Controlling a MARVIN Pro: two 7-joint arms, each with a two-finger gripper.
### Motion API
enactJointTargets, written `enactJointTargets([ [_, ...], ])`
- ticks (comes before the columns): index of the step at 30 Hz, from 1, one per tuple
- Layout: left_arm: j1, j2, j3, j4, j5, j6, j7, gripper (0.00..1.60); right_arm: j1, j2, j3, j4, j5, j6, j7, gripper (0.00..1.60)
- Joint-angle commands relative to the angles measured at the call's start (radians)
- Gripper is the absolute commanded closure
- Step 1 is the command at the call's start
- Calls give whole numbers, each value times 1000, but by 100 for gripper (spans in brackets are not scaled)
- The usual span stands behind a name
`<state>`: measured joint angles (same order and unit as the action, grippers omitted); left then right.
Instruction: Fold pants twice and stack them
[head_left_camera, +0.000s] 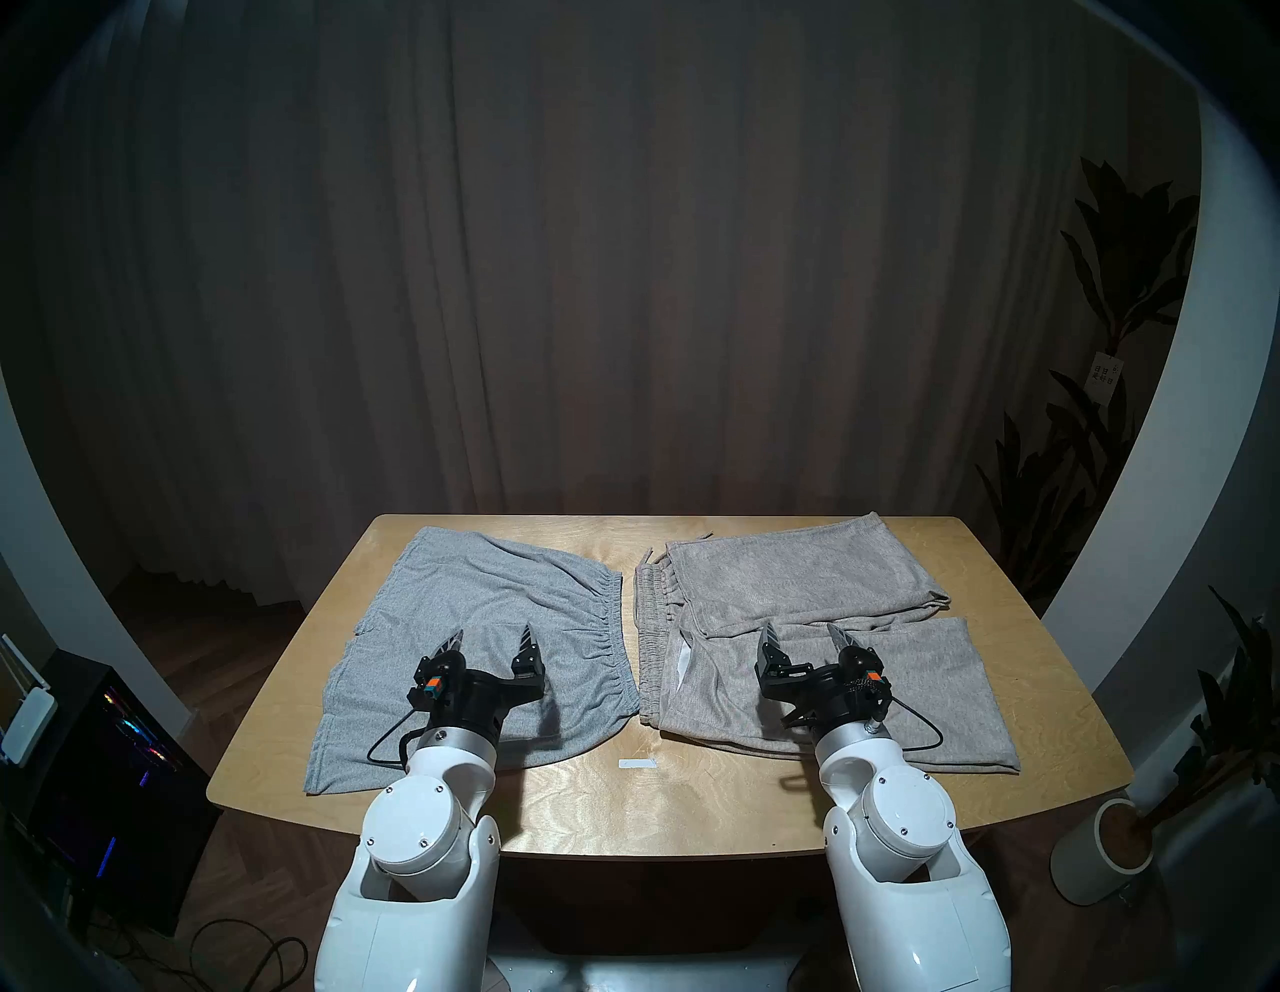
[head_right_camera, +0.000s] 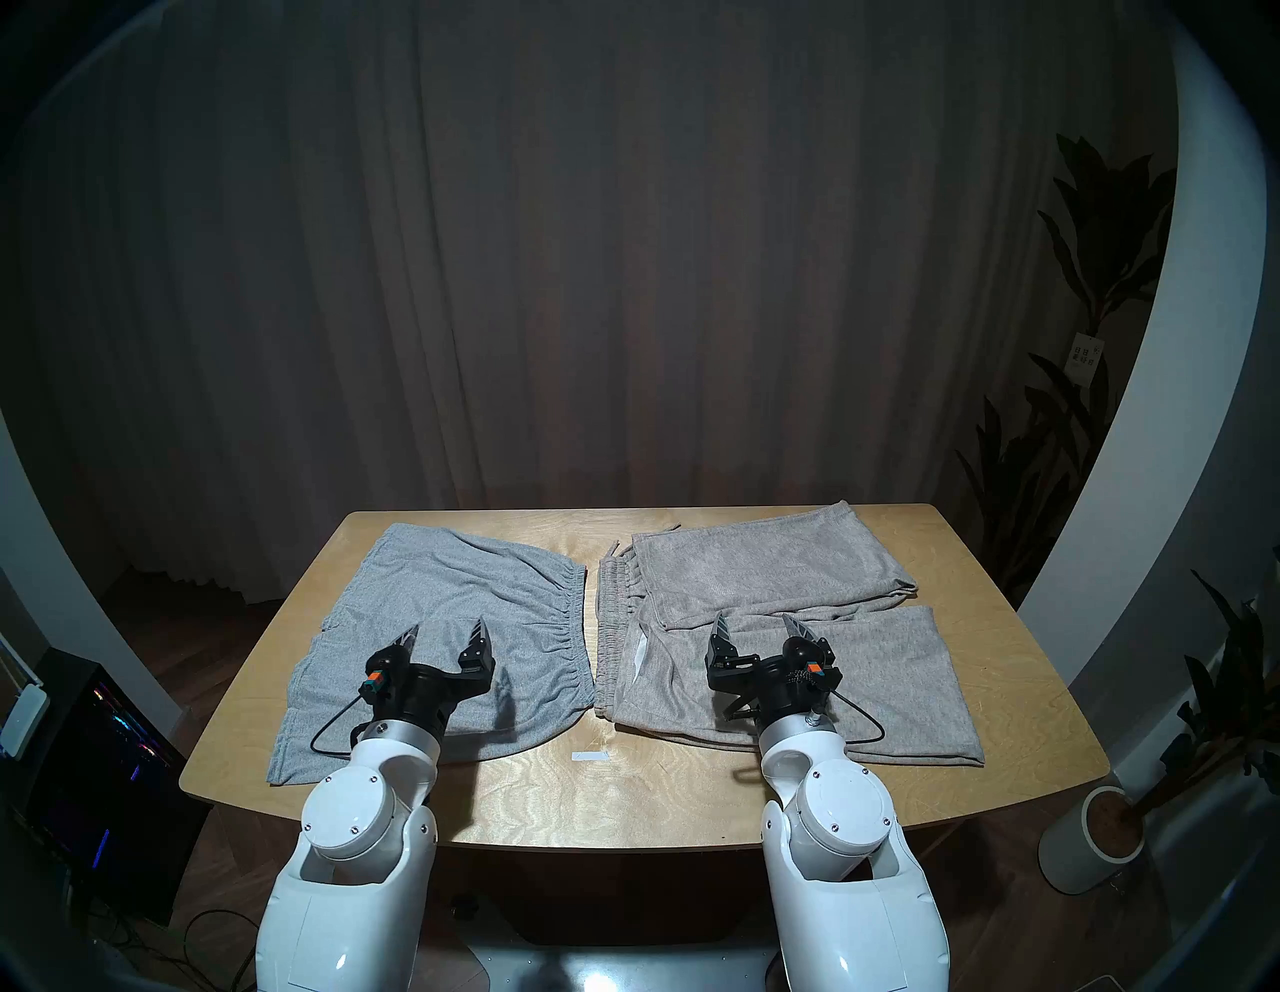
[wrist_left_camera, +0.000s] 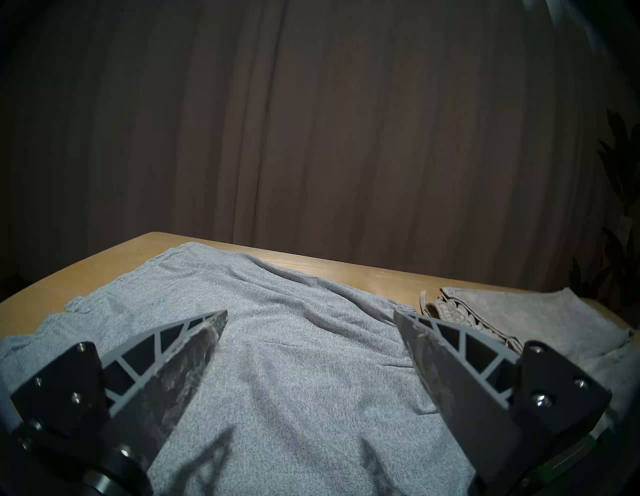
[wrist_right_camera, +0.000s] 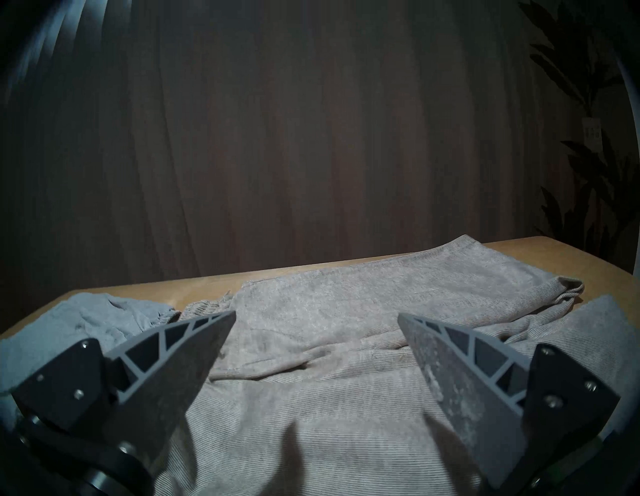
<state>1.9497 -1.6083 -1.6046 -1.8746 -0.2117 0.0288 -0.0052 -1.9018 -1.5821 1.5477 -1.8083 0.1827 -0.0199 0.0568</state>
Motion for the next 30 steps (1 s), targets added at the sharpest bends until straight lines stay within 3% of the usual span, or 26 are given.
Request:
enactJointTargets([
  [1, 31, -33, -56, -118, -171, 39, -14, 0, 17, 3, -47, -63, 134, 38, 28, 0],
  [8, 82, -63, -123, -220, -341, 115, -21, 0, 23, 9, -81, -109, 323, 138, 23, 0],
  [30, 207, -154, -272, -358, -780, 315, -34, 0, 6, 22, -108, -212, 813, 423, -80, 0],
])
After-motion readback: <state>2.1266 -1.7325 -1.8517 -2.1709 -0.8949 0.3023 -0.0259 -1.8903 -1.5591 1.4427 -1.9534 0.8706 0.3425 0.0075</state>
